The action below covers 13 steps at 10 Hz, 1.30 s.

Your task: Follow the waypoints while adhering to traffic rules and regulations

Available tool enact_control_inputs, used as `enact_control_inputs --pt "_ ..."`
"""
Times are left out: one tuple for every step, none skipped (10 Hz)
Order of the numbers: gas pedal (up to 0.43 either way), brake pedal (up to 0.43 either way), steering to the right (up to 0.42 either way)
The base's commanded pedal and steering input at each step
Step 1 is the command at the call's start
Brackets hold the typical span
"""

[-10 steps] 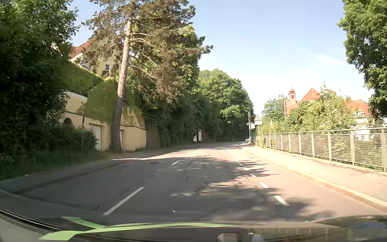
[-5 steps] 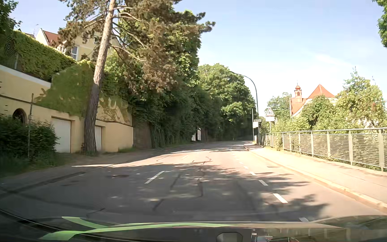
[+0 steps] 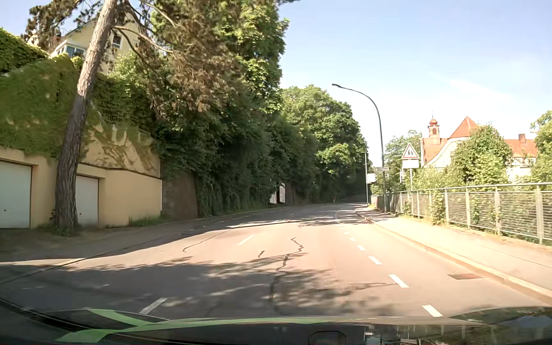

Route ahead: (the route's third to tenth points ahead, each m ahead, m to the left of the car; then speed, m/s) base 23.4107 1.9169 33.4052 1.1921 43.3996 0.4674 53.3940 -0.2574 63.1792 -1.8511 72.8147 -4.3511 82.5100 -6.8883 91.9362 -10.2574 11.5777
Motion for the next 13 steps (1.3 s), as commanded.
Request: enact_control_inputs --pt "0.138 0.000 0.000" --pt "0.138 0.000 0.002" --pt "0.138 0.000 0.005" --pt "0.138 0.000 0.007" --pt "0.138 0.000 0.009" --pt "0.138 0.000 0.011" --pt "0.138 0.000 0.012" --pt "0.138 0.000 0.014" --pt "0.138 0.000 0.015" --pt "0.138 0.000 0.015" --pt "0.138 0.000 0.015" --pt "0.138 0.000 0.015" --pt "0.138 0.000 0.015"
